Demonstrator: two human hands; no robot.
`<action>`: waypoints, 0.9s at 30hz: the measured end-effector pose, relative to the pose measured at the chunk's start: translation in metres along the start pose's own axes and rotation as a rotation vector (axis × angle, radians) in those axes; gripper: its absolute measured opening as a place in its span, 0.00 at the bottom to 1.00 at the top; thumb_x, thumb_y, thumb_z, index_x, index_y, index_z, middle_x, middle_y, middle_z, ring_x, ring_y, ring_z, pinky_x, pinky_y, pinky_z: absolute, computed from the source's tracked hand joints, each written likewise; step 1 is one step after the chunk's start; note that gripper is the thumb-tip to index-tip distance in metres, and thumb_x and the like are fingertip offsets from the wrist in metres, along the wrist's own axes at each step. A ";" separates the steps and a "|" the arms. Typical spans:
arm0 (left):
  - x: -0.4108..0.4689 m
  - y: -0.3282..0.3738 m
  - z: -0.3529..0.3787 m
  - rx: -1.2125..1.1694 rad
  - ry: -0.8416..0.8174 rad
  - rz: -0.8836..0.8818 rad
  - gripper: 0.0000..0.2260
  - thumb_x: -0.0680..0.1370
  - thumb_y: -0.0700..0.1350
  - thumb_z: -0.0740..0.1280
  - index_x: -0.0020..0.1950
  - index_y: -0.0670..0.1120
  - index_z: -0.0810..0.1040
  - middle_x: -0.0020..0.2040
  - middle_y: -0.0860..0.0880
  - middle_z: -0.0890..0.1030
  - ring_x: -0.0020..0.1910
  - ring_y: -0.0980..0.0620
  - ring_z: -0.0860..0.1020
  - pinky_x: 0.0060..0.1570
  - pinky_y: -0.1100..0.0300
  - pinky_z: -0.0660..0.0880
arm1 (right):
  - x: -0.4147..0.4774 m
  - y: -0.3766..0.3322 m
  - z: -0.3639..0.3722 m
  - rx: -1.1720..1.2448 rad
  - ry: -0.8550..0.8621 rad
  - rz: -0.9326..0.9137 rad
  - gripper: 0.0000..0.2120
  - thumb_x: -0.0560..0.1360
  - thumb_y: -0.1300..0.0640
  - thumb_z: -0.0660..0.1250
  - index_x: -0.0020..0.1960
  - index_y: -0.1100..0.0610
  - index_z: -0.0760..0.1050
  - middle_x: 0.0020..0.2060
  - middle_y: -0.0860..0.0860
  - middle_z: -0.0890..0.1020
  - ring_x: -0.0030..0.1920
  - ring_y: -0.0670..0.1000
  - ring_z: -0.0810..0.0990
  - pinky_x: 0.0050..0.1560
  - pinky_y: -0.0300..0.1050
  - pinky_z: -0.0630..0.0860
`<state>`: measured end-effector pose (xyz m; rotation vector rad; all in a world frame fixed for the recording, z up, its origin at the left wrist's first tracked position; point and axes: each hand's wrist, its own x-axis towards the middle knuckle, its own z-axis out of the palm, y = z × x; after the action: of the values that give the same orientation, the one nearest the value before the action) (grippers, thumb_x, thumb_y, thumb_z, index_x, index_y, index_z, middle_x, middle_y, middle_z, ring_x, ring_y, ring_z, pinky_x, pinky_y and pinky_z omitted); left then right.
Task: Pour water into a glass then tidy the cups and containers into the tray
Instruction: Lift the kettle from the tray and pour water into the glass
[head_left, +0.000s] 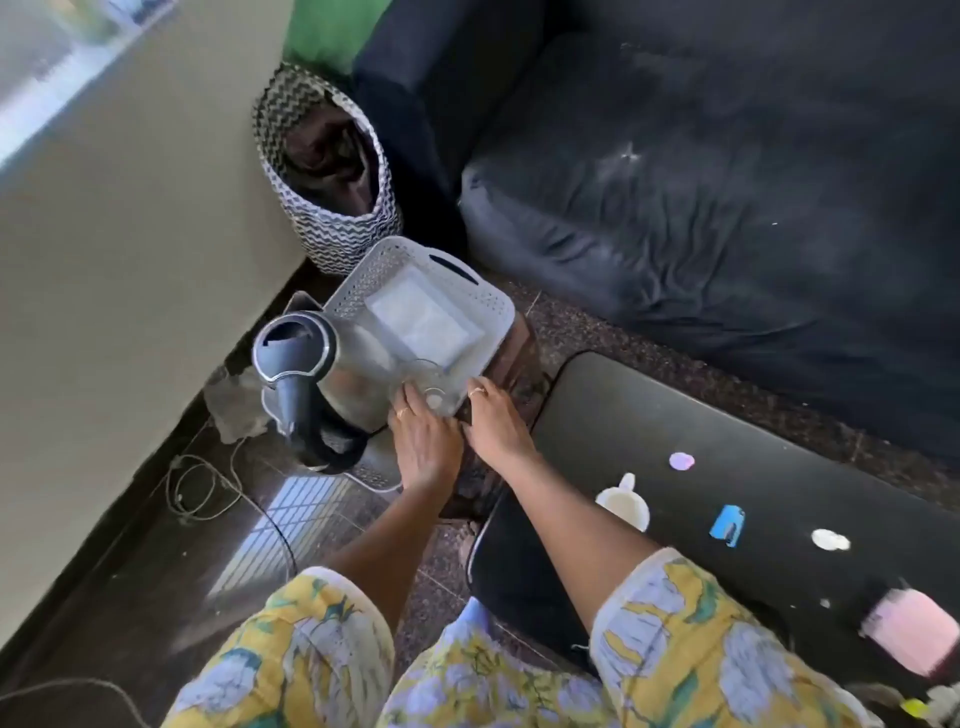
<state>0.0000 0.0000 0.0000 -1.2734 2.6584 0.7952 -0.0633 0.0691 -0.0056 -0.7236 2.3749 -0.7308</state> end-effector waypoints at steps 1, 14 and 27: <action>0.004 -0.003 -0.004 -0.049 0.002 -0.043 0.26 0.76 0.37 0.57 0.73 0.37 0.54 0.72 0.36 0.60 0.71 0.38 0.60 0.70 0.48 0.58 | 0.008 -0.006 0.004 0.005 -0.001 -0.005 0.26 0.74 0.63 0.67 0.70 0.64 0.63 0.66 0.60 0.70 0.67 0.60 0.68 0.66 0.52 0.68; 0.022 -0.042 -0.005 -0.327 0.001 -0.034 0.25 0.77 0.33 0.52 0.75 0.43 0.57 0.74 0.41 0.60 0.74 0.48 0.57 0.72 0.58 0.53 | 0.055 -0.036 0.047 -0.185 0.086 0.020 0.26 0.77 0.65 0.59 0.73 0.65 0.56 0.65 0.60 0.68 0.60 0.60 0.71 0.60 0.50 0.70; -0.003 0.000 -0.006 -0.418 0.195 0.235 0.28 0.72 0.44 0.49 0.72 0.38 0.61 0.69 0.37 0.65 0.68 0.44 0.65 0.69 0.61 0.59 | 0.005 -0.007 -0.007 0.205 0.513 -0.105 0.36 0.62 0.49 0.76 0.63 0.57 0.64 0.59 0.56 0.73 0.60 0.57 0.69 0.57 0.46 0.69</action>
<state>0.0030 -0.0010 0.0064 -1.1759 2.9403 1.3875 -0.0690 0.0629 0.0018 -0.6320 2.6634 -1.3148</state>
